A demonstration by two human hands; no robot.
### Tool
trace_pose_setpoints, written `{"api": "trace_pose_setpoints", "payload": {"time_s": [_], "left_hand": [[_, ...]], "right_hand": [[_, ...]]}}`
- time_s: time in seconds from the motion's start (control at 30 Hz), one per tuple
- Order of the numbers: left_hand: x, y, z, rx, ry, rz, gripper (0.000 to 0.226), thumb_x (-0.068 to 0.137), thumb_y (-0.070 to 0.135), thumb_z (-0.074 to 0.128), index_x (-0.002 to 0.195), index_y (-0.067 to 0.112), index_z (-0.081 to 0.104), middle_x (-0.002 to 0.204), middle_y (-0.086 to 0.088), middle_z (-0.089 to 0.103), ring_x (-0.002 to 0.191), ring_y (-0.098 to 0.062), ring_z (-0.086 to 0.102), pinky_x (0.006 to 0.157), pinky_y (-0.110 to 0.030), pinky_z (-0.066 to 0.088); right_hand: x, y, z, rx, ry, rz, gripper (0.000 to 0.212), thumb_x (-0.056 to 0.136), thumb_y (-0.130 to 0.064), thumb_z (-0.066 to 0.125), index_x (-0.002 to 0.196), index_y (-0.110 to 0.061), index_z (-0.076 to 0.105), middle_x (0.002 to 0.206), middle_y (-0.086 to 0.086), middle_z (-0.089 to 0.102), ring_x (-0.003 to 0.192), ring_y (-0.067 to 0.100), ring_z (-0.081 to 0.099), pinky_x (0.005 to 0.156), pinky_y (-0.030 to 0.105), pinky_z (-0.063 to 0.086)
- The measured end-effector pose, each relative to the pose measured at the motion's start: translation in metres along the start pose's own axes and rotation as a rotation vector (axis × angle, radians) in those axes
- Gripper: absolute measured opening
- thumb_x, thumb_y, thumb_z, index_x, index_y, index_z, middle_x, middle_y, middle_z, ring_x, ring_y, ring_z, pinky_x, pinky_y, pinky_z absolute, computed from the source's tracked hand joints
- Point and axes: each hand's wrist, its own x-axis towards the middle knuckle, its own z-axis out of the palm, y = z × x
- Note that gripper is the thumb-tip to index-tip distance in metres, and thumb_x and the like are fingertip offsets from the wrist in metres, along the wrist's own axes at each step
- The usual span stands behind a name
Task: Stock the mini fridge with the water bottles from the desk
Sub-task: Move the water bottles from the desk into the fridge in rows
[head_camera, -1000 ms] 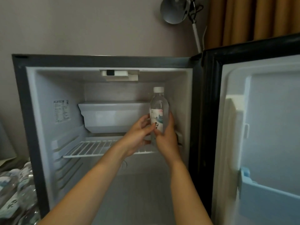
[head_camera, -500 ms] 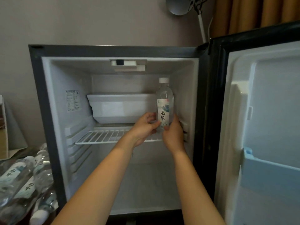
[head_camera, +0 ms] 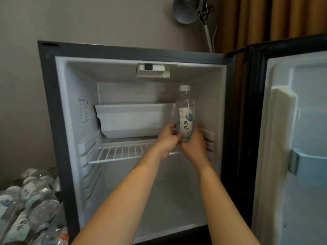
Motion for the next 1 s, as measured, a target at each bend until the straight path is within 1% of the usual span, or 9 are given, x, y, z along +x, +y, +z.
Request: {"api": "trace_pose_setpoints", "payload": {"time_s": [0.07,0.13,0.23,0.3,0.4,0.47,0.53,0.8,1.0], "left_hand": [[-0.001,-0.001,0.000,0.025,0.056,0.029,0.023,0.092,-0.001,0.045,0.108,0.013,0.052,0.106,-0.015,0.060,0.097,-0.029,0.058,0.095,-0.046,0.048],[-0.001,-0.002,-0.002,0.035,0.059,0.050,0.033,0.092,-0.004,0.036,0.099,0.018,0.059,0.106,-0.019,0.066,0.096,-0.033,0.063,0.092,-0.045,0.050],[-0.010,0.001,-0.007,0.027,-0.005,0.061,0.050,0.085,-0.016,0.028,0.110,0.009,0.063,0.103,-0.011,0.065,0.084,-0.018,0.063,0.072,-0.015,0.052],[-0.017,0.004,-0.010,0.065,-0.032,0.072,0.052,0.083,-0.017,0.028,0.119,0.003,0.060,0.108,-0.006,0.063,0.089,-0.014,0.062,0.069,-0.007,0.046],[-0.025,0.003,-0.017,0.121,0.006,0.084,0.046,0.088,-0.013,0.034,0.128,0.002,0.052,0.117,0.000,0.056,0.111,-0.016,0.054,0.093,-0.021,0.041],[-0.036,0.002,-0.024,0.158,0.024,0.099,0.042,0.091,-0.009,0.039,0.129,0.003,0.051,0.117,-0.001,0.055,0.113,-0.013,0.050,0.096,-0.022,0.037],[-0.049,0.001,-0.034,0.201,0.030,0.136,0.039,0.092,-0.007,0.041,0.126,0.006,0.055,0.120,-0.004,0.058,0.113,-0.012,0.052,0.092,-0.018,0.038],[-0.087,-0.004,-0.070,0.280,0.120,0.137,0.036,0.088,-0.015,0.039,0.109,0.002,0.062,0.093,-0.007,0.061,0.080,0.000,0.056,0.066,-0.003,0.042],[-0.090,0.005,-0.093,0.182,0.323,0.009,0.035,0.086,-0.015,0.035,0.100,0.004,0.062,0.077,-0.002,0.061,0.069,-0.010,0.056,0.057,-0.013,0.047]], "right_hand": [[-0.004,-0.005,0.001,-0.075,0.028,0.019,0.073,0.071,-0.020,0.070,0.135,-0.005,0.038,0.128,0.018,0.050,0.116,0.034,0.053,0.090,0.043,0.049],[-0.006,-0.008,0.002,-0.105,0.070,0.040,0.076,0.072,-0.014,0.073,0.137,-0.003,0.035,0.128,0.020,0.048,0.115,0.036,0.052,0.089,0.043,0.048],[-0.005,-0.007,0.006,-0.089,0.107,0.026,0.074,0.071,-0.010,0.070,0.137,-0.008,0.036,0.125,0.017,0.055,0.112,0.034,0.056,0.087,0.042,0.050],[-0.005,-0.008,0.008,-0.110,0.125,0.044,0.066,0.074,-0.010,0.069,0.132,-0.008,0.037,0.122,0.017,0.058,0.108,0.035,0.058,0.083,0.040,0.050],[-0.009,-0.009,0.009,-0.226,0.151,0.078,0.045,0.078,-0.011,0.065,0.117,-0.002,0.044,0.117,0.023,0.057,0.106,0.040,0.057,0.081,0.041,0.045],[-0.011,-0.011,0.009,-0.309,0.170,0.092,0.037,0.081,-0.011,0.062,0.114,0.002,0.048,0.118,0.025,0.054,0.107,0.042,0.054,0.085,0.042,0.042],[-0.011,-0.012,0.009,-0.350,0.173,0.104,0.036,0.083,-0.010,0.058,0.114,0.004,0.048,0.119,0.027,0.052,0.108,0.043,0.053,0.086,0.043,0.041],[-0.013,-0.015,0.005,-0.300,0.127,0.107,0.046,0.086,-0.018,0.061,0.119,0.008,0.044,0.122,0.028,0.052,0.111,0.043,0.052,0.088,0.043,0.041],[-0.010,-0.018,0.000,-0.276,0.053,0.088,0.045,0.086,-0.023,0.061,0.117,0.004,0.044,0.121,0.028,0.051,0.110,0.044,0.053,0.084,0.045,0.044]]}}
